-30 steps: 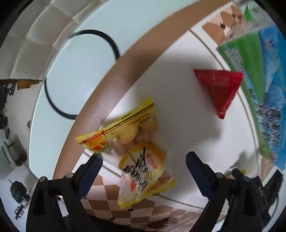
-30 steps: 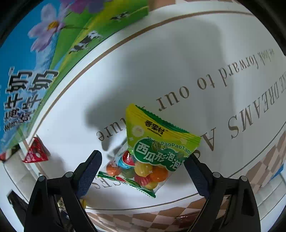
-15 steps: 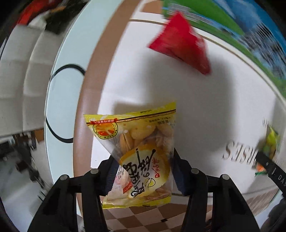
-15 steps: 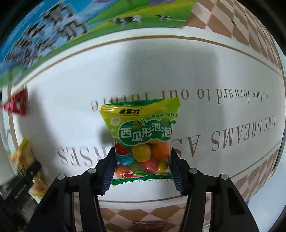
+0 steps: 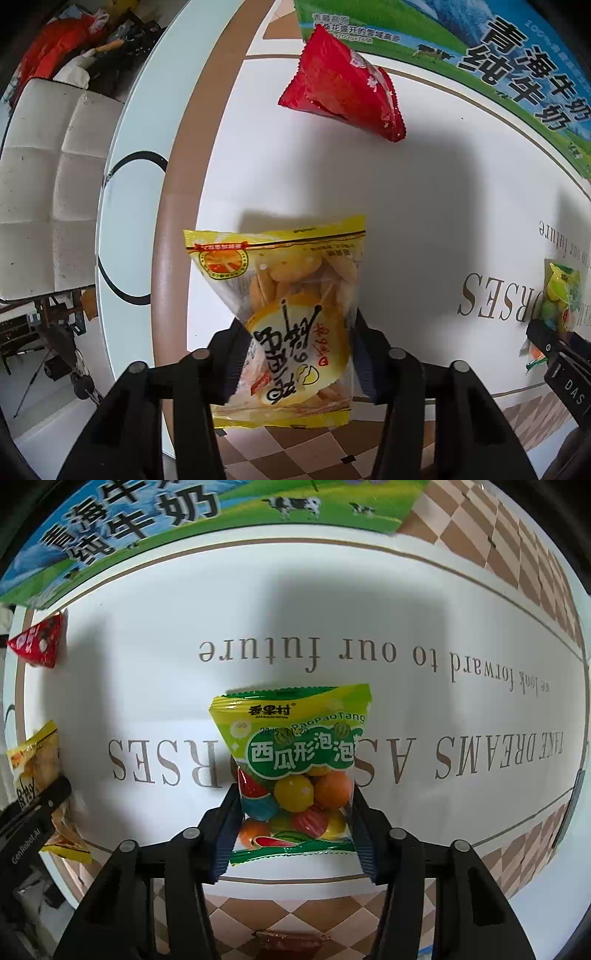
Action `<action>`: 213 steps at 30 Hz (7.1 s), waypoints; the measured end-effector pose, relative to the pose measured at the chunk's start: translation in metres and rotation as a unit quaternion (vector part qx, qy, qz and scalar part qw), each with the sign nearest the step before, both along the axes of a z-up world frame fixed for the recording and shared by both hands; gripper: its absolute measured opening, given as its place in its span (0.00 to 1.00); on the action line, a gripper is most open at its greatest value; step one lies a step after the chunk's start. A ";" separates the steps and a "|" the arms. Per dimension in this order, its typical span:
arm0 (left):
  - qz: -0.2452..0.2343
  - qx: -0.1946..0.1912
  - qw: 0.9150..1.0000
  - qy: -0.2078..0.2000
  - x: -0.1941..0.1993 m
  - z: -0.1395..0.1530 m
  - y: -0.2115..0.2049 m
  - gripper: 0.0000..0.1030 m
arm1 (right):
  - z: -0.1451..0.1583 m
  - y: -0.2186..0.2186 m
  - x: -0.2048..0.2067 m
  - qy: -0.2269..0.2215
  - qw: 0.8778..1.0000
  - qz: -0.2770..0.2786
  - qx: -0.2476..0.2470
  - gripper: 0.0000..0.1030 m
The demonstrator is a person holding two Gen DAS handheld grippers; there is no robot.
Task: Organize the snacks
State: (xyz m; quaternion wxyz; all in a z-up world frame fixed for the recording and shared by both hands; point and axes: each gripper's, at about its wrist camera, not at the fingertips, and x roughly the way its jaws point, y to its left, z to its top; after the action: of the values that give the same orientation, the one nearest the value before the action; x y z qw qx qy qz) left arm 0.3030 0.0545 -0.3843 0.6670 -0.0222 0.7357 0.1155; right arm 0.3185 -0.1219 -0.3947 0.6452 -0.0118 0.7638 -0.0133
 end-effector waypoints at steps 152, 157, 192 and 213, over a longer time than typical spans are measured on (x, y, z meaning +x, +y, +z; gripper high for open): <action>0.059 -0.051 0.993 -0.087 0.006 0.084 0.033 0.98 | 0.032 -0.024 -0.086 0.035 0.999 0.000 0.008 0.54; 0.076 -0.068 0.990 -0.097 0.058 0.074 0.053 0.98 | 0.043 -0.032 -0.043 -0.002 1.000 -0.030 0.007 0.54; -0.022 -0.078 0.997 -0.013 0.009 0.012 0.022 0.40 | 0.016 -0.016 0.008 0.051 0.999 0.006 0.017 0.54; -0.041 -0.069 0.997 -0.021 0.009 0.009 -0.014 0.37 | -0.012 -0.018 -0.018 0.037 0.999 -0.001 0.014 0.55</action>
State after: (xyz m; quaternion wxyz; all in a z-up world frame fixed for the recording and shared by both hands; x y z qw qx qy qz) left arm 0.3124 0.0403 -0.3756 0.6830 -0.0407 0.7283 0.0365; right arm 0.3008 -0.1402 -0.4066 0.6163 -0.0028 0.7875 -0.0032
